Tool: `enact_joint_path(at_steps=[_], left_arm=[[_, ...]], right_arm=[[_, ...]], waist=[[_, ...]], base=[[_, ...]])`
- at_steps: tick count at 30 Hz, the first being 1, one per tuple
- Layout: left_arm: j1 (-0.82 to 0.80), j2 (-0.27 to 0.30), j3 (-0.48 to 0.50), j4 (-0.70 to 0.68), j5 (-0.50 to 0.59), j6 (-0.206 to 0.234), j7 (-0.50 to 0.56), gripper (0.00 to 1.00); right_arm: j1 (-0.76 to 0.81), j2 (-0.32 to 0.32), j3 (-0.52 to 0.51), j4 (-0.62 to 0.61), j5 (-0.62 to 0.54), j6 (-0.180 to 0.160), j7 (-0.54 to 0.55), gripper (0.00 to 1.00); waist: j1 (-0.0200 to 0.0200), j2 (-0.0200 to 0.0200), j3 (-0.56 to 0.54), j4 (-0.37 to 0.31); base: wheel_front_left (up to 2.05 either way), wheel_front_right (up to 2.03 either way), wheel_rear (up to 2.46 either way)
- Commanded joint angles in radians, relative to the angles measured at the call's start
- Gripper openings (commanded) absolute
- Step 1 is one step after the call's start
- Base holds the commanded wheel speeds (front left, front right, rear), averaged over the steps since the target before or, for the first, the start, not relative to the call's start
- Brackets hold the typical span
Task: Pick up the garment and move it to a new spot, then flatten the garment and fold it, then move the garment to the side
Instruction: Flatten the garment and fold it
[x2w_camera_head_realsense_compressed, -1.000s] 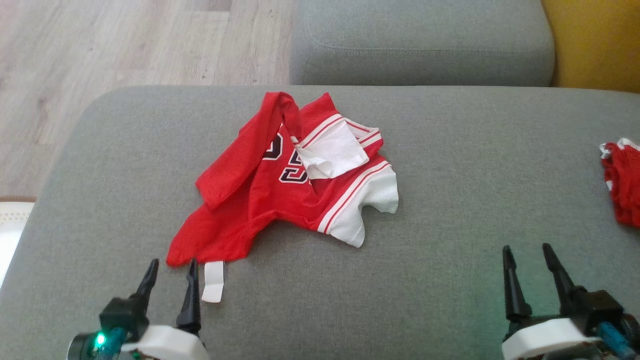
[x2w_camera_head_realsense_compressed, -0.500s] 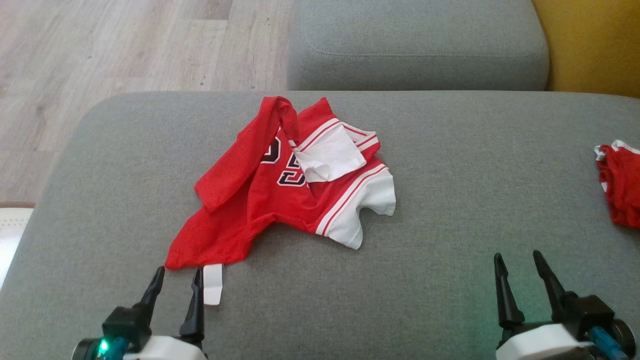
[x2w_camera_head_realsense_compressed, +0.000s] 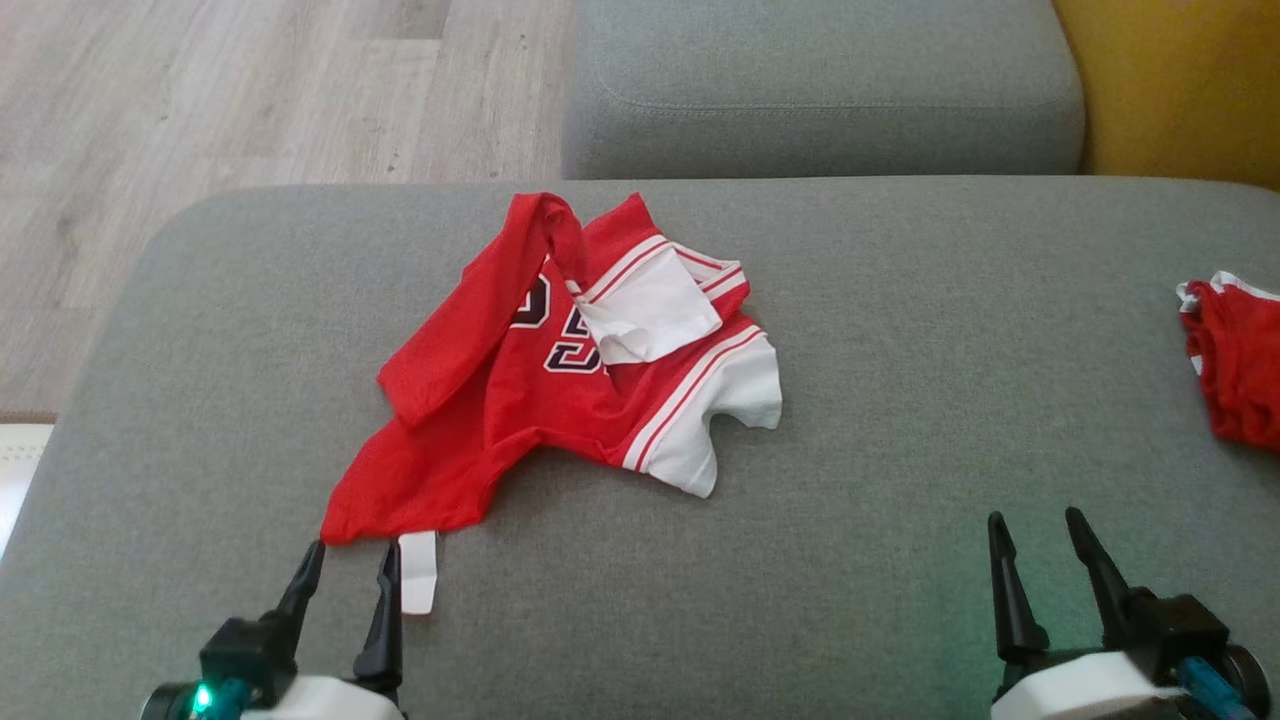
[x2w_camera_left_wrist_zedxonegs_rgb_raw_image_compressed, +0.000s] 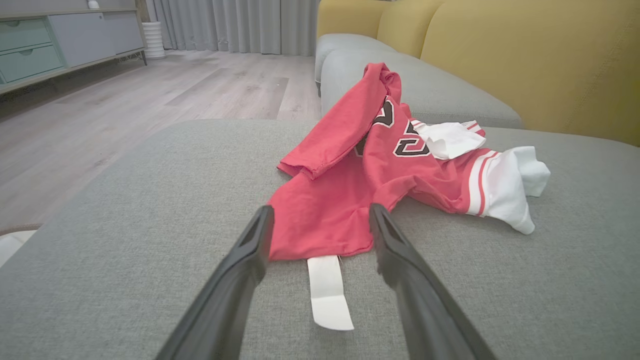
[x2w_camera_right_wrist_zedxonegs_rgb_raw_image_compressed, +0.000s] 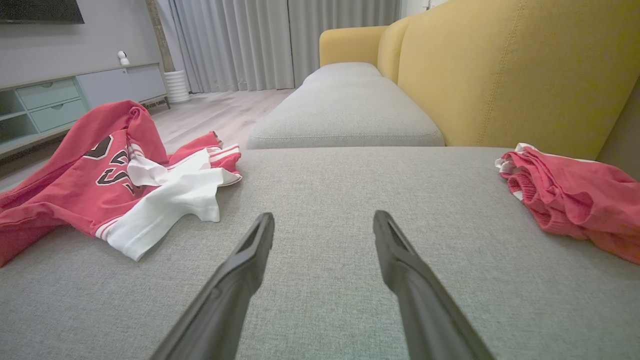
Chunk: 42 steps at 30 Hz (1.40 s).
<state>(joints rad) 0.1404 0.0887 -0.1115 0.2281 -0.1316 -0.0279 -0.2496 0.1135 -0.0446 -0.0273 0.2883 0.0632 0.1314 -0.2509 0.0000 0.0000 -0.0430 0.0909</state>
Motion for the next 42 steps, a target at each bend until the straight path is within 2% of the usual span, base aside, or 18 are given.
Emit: enact_joint_path(at_steps=[1, 14, 33, 38, 42], left_arm=[[-0.045, -0.005, 0.045, -0.024, 0.014, -0.008, -0.012, 1.00], [-0.097, -0.003, 0.046, 0.042, 0.038, -0.056, -0.012, 1.00], [-0.119, -0.014, 0.055, 0.070, 0.056, -0.071, -0.012, 1.00], [-0.158, -0.013, 0.060, 0.137, 0.057, -0.054, 0.009, 1.00], [-0.230, -0.005, 0.061, 0.160, 0.054, -0.045, 0.088, 1.00]], right_arm=[[-0.031, -0.006, 0.025, -0.025, 0.008, -0.001, -0.011, 1.00], [-0.034, -0.006, 0.033, -0.020, 0.011, -0.001, -0.011, 1.00], [-0.050, -0.006, 0.040, -0.023, 0.009, -0.001, -0.011, 1.00], [-0.119, -0.024, 0.094, 0.005, 0.042, -0.001, 0.000, 1.00], [-0.241, -0.066, 0.181, 0.032, 0.099, -0.001, 0.102, 1.00]], waist=[[0.0000, 0.0000, -0.001, 0.000], [0.0000, 0.0000, 0.004, 0.000], [0.0000, 0.0000, 0.012, -0.002], [0.0000, 0.0000, 0.028, 0.005], [0.0000, 0.0000, 0.070, 0.016]], base=[[0.00, 0.00, 0.00], [0.00, 0.00, 0.00], [0.00, 0.00, 0.00], [0.00, 0.00, 0.00], [0.00, 0.00, 0.00]])
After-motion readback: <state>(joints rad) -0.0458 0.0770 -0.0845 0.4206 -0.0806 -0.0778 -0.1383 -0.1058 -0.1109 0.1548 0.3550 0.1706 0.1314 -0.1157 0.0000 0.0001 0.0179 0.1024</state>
